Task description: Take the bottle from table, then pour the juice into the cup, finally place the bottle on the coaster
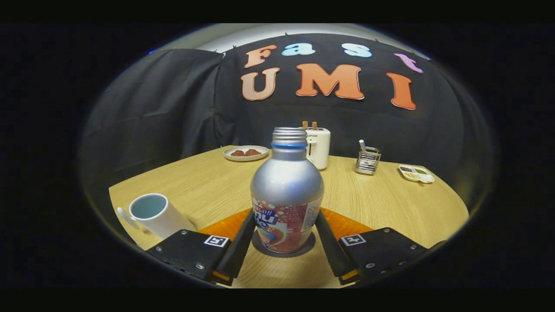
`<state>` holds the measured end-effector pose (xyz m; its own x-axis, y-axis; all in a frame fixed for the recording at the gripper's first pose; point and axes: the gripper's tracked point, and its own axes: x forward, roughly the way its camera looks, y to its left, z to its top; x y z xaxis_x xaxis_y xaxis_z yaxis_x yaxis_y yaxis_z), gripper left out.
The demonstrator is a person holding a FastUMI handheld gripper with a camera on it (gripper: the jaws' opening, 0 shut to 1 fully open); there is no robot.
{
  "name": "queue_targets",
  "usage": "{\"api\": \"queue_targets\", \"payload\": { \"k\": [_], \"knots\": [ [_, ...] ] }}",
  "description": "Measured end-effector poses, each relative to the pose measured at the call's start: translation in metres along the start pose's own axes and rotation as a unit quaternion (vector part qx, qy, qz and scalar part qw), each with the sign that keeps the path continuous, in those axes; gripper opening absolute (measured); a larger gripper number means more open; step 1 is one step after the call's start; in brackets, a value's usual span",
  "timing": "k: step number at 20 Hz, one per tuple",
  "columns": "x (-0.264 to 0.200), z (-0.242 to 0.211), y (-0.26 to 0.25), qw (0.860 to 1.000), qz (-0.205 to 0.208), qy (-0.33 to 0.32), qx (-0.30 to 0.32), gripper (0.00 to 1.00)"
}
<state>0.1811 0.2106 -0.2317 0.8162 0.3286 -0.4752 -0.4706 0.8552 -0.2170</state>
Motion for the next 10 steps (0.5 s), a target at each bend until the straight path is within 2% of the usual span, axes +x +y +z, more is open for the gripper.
{"api": "queue_targets", "payload": {
  "k": [10],
  "knots": [
    [-0.002, -0.011, -0.001, 1.0, -0.01, 0.005, -0.012, 0.82]
  ]
}}
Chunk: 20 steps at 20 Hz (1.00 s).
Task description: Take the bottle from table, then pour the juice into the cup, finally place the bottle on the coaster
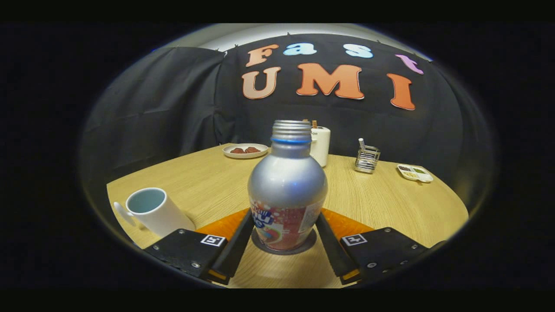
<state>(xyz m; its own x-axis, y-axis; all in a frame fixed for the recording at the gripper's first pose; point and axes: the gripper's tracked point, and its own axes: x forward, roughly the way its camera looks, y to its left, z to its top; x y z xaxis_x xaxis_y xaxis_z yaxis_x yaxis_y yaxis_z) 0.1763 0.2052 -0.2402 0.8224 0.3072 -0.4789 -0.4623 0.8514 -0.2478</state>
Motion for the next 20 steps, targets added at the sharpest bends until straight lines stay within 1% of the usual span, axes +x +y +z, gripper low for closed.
{"api": "queue_targets", "payload": {
  "k": [2, 4, 5, 7, 11, 14, 18, 20],
  "knots": [
    [-0.002, 0.0, 0.001, 1.0, 0.001, -0.003, 0.003, 0.84],
    [-0.006, 0.001, 0.001, 1.0, 0.001, -0.006, 0.004, 0.89],
    [-0.008, 0.002, -0.001, 1.0, -0.001, -0.006, 0.005, 0.94],
    [-0.014, 0.0, -0.002, 1.0, -0.002, -0.005, 0.007, 0.98],
    [-0.033, 0.01, -0.005, 1.0, -0.008, -0.019, 0.01, 0.98],
    [-0.056, 0.016, -0.011, 1.0, -0.015, -0.026, 0.005, 0.98],
    [-0.093, 0.025, -0.03, 0.998, -0.044, -0.038, 0.007, 0.98],
    [-0.114, 0.026, -0.044, 0.997, -0.07, -0.041, 0.008, 0.97]
  ]
}}
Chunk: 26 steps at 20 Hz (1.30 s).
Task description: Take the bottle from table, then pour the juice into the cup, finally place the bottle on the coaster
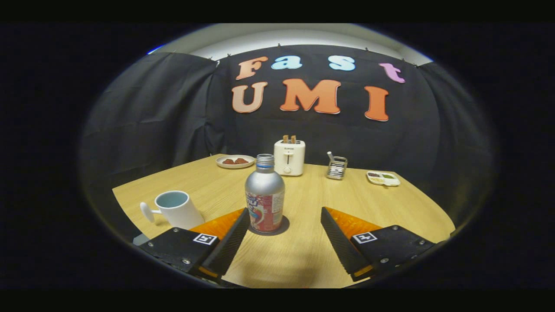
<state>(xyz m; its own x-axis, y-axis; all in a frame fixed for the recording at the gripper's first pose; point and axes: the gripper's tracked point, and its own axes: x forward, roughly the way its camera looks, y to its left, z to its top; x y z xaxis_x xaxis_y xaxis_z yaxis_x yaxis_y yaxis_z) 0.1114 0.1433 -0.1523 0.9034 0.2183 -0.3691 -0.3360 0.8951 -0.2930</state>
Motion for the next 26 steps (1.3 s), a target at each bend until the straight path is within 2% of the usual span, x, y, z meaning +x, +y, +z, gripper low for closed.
{"api": "queue_targets", "payload": {
  "k": [8, 14, 18, 26],
  "knots": [
    [-0.085, 0.026, -0.053, 0.997, -0.063, -0.043, 0.016, 0.97],
    [-0.135, 0.029, -0.08, 0.993, -0.092, -0.063, 0.025, 0.97],
    [-0.152, 0.023, -0.095, 0.991, -0.112, -0.059, 0.031, 0.97],
    [-0.164, 0.022, -0.098, 0.989, -0.115, -0.072, 0.056, 0.97]
  ]
}}
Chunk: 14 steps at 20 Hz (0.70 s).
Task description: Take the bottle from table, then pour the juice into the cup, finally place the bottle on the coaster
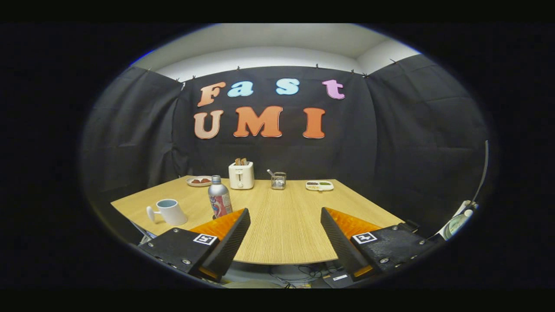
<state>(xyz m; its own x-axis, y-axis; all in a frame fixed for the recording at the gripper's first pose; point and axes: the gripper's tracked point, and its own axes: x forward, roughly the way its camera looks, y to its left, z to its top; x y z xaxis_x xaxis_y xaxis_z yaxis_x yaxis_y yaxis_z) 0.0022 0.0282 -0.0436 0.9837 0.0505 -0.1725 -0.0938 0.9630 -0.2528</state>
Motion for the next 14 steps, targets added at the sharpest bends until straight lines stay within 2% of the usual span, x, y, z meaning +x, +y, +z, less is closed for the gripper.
{"api": "queue_targets", "payload": {
  "k": [14],
  "knots": [
    [0.001, -0.0007, -0.0104, 1.0, -0.013, 0.002, -0.005, 0.97]
  ]
}}
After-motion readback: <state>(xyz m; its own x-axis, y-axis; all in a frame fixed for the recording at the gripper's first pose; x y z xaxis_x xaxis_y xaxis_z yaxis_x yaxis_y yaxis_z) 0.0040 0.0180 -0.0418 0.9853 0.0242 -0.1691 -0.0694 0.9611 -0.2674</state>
